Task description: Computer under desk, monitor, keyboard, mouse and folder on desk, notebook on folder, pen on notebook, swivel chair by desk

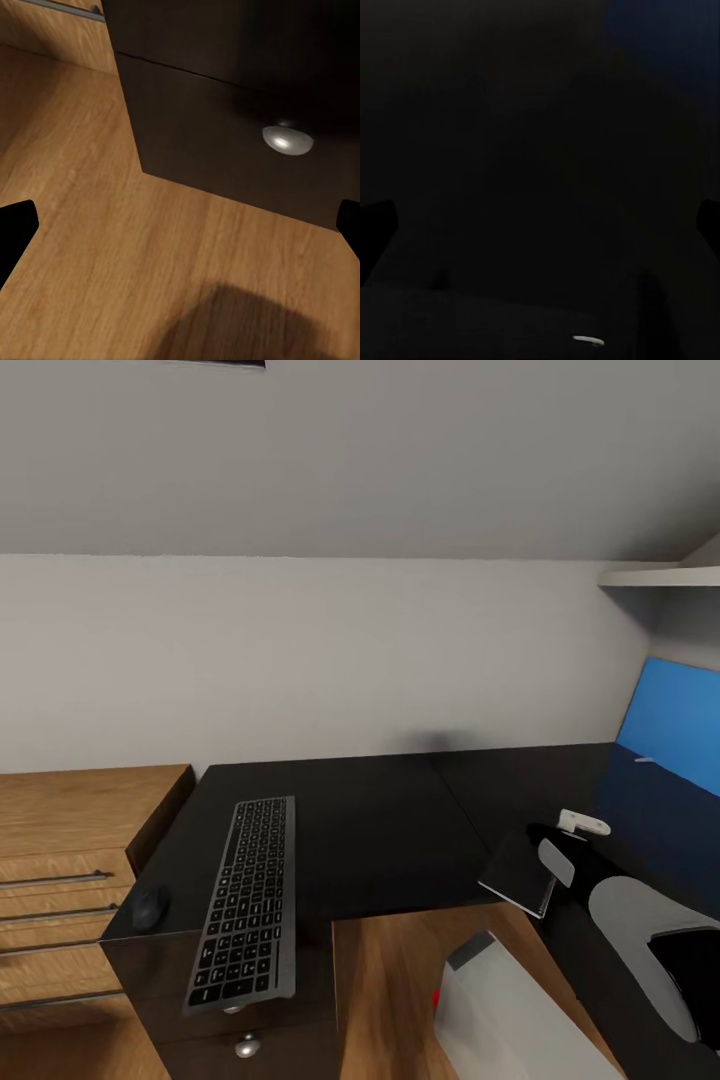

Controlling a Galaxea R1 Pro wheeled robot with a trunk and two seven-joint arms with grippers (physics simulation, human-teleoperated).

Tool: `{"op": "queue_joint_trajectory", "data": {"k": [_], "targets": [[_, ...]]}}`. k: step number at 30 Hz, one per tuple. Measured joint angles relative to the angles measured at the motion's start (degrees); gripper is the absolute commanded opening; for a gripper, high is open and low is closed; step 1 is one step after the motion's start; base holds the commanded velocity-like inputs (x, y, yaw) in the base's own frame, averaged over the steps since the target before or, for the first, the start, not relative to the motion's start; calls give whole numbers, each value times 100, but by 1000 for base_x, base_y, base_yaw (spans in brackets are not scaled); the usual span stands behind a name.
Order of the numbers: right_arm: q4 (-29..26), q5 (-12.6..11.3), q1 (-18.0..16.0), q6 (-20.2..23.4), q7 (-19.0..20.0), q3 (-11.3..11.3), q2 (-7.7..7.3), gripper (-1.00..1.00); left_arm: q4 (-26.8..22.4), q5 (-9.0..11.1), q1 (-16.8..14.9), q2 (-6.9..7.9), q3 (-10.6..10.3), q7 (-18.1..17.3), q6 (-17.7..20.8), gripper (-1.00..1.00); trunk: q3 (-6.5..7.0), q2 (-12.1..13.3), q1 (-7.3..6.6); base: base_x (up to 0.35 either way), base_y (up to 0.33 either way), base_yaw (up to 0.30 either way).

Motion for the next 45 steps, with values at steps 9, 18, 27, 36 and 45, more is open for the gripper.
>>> {"op": "queue_joint_trajectory", "data": {"k": [9, 18, 27, 36, 45], "targets": [[0, 14, 2, 2, 0, 11, 5, 100, 55, -3, -2, 0, 0, 0, 3, 100, 0, 0, 0, 4, 0, 0], [0, 19, 1, 2, -1, 16, 7, 100, 106, -4, 0, 0, 1, -8, 4, 100, 0, 0, -1, 141, 0, 0], [0, 19, 0, 2, 0, 15, 7, 100, 158, 1, 2, 0, 6, -9, 7, 100, 0, 0, 0, 23, 0, 0], [1, 25, 0, 54, 1, 24, 12, 100, 169, 2, 1, 0, 1, -9, 5, 100, 0, 0, 0, 2, 0, 0], [-25, 34, -1, 470, 9, 33, 20, 100, 169, -1, 2, 0, 1, -9, 0, 100, 0, 0, 0, 0, 0, 0]]}}
